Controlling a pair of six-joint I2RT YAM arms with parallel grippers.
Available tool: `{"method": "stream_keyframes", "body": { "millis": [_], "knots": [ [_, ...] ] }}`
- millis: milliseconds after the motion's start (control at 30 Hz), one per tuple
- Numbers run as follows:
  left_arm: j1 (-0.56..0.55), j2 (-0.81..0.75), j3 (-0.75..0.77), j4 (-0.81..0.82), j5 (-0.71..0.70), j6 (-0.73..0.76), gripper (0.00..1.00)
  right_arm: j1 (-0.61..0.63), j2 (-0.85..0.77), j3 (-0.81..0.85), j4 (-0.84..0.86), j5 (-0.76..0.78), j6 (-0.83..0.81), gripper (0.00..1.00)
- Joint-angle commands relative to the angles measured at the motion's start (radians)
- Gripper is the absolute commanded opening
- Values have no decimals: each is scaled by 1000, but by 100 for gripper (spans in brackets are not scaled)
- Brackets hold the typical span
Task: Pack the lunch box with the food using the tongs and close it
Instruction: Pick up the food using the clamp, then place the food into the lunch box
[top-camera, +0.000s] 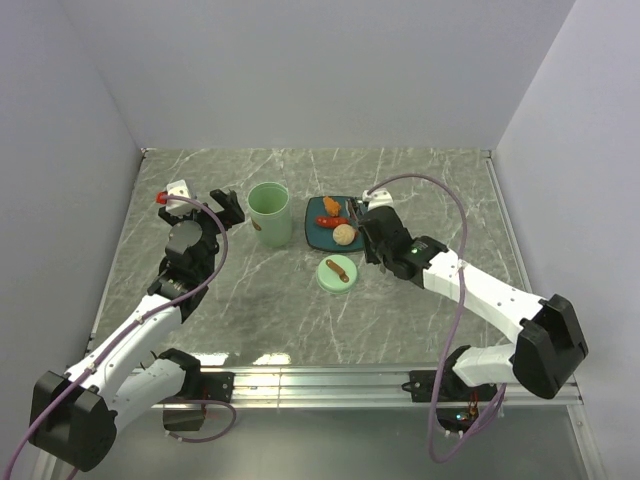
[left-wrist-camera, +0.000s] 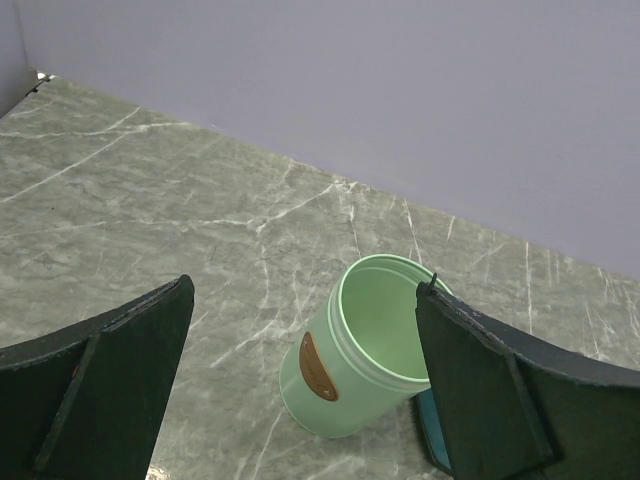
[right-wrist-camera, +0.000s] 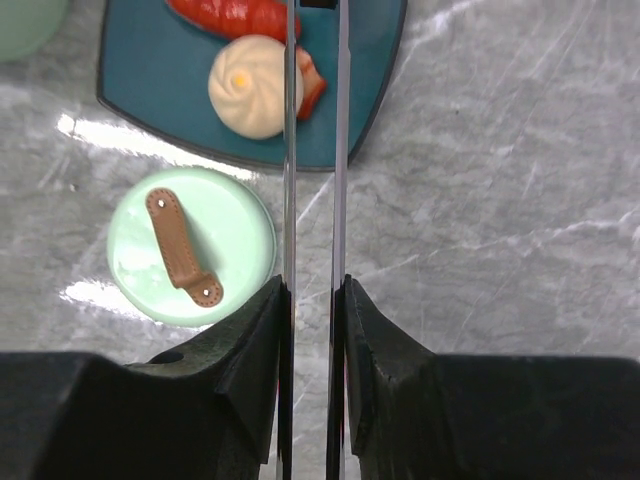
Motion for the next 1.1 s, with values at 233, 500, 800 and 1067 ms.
{"method": "stream_keyframes", "body": {
  "millis": [233,500,800,1067],
  "knots": [
    [5,-9,5,45,9,5,100,41,-45,167,7,36,-74,23],
    [5,-6,7,45,8,5,99,108,11,290,28,-17,-132,23],
    [5,-1,7,47,8,8,99,195,112,404,45,-93,-215,23],
    [3,3,8,48,8,8,99,219,154,446,39,-113,-229,24]
  ]
}}
